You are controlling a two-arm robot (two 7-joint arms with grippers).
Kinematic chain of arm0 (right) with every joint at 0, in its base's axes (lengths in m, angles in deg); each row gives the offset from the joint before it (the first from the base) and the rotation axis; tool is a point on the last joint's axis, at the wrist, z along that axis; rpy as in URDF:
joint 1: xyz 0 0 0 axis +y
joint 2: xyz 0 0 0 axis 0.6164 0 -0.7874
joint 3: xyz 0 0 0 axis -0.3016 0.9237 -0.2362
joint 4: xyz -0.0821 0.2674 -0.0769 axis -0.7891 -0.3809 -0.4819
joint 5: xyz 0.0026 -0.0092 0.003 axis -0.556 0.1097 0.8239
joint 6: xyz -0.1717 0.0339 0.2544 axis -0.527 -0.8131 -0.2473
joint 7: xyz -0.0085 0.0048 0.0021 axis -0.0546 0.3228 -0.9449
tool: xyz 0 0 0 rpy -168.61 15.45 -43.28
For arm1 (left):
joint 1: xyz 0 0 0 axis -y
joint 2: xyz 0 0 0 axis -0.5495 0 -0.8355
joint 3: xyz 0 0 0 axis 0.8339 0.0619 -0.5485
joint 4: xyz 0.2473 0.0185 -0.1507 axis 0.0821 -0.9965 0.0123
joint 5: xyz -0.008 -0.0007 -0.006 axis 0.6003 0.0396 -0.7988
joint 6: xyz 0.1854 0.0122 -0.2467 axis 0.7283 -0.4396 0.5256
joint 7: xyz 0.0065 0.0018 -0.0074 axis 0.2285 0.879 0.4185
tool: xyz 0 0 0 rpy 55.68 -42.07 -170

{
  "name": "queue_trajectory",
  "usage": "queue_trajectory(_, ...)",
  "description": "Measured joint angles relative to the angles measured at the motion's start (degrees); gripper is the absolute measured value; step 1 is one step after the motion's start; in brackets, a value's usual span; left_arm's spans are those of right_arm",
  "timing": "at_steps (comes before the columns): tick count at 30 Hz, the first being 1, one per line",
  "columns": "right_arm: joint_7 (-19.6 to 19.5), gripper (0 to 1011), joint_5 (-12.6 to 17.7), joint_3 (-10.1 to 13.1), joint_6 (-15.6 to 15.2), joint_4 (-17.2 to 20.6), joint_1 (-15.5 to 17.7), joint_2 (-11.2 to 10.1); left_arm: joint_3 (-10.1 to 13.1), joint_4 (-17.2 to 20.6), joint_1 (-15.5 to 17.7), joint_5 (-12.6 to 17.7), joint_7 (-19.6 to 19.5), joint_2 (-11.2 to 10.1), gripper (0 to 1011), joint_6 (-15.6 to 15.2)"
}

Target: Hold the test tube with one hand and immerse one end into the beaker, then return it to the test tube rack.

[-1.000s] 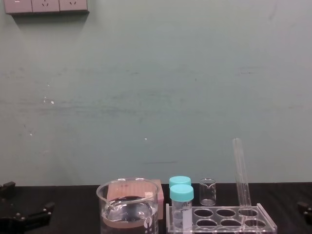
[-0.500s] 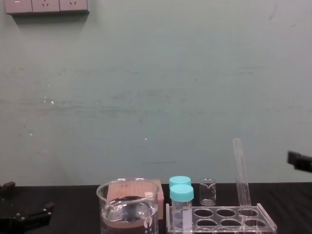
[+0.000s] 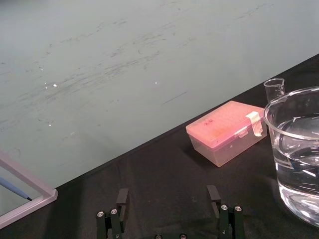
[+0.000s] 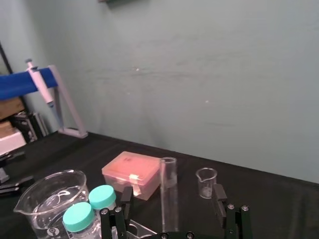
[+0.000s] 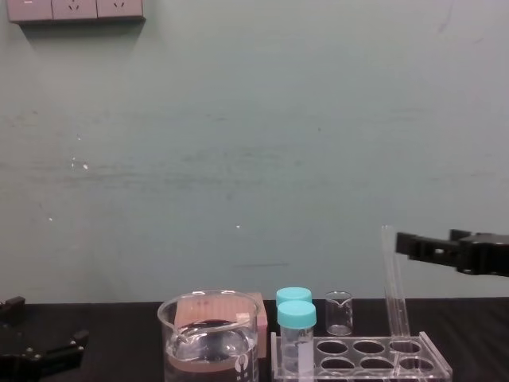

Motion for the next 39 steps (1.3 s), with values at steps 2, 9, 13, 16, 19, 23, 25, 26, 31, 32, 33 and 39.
queue_trajectory(2,0.6,1002,-0.4,-0.4,-0.4,-0.8,-0.8,0.3,0.0,0.0,0.0,0.0,0.0,0.0,1000,0.0)
queue_trajectory(9,2.5,1002,-2.4,-1.9,-1.4,-5.1,-4.2,2.2,0.0,0.0,0.0,0.0,0.0,0.0,1000,0.0)
queue_trajectory(13,3.5,1002,-3.7,-2.7,-1.7,-7.7,-6.1,3.4,0.0,0.0,0.0,0.0,0.0,0.0,1000,0.0)
queue_trajectory(16,4.2,1002,-4.5,-3.1,-1.8,-9.5,-7.2,4.2,0.0,0.0,0.0,0.0,0.0,0.0,1000,0.0)
queue_trajectory(19,4.7,1002,-5.4,-3.5,-1.9,-11.1,-8.2,4.9,0.0,0.0,0.0,0.0,0.0,0.0,1000,0.0)
queue_trajectory(23,5.3,1002,-6.4,-3.6,-2.1,-12.8,-9.2,5.8,0.0,0.0,0.0,0.0,0.0,0.0,1000,0.0)
queue_trajectory(25,5.5,1002,-6.9,-3.7,-2.2,-13.4,-9.5,6.1,0.0,0.0,0.0,0.0,0.0,0.0,1000,0.0)
queue_trajectory(26,5.5,1002,-6.9,-3.7,-2.2,-13.4,-9.5,6.1,0.0,0.0,0.0,0.0,0.0,0.0,1000,0.0)
queue_trajectory(31,5.7,1002,-8.5,-4.0,-2.3,-14.2,-10.0,6.4,0.0,0.0,0.0,0.0,0.0,0.0,1000,0.0)
queue_trajectory(32,5.7,1002,-8.5,-4.0,-2.3,-14.2,-10.0,6.4,0.0,0.0,0.0,0.0,0.0,0.0,1000,0.0)
queue_trajectory(33,5.7,1002,-8.5,-4.0,-2.3,-14.2,-10.0,6.4,0.0,0.0,0.0,0.0,0.0,0.0,1000,0.0)
queue_trajectory(39,5.7,1002,-8.3,-3.9,-2.3,-14.1,-10.0,6.4,0.0,0.0,0.0,0.0,0.0,0.0,1000,0.0)
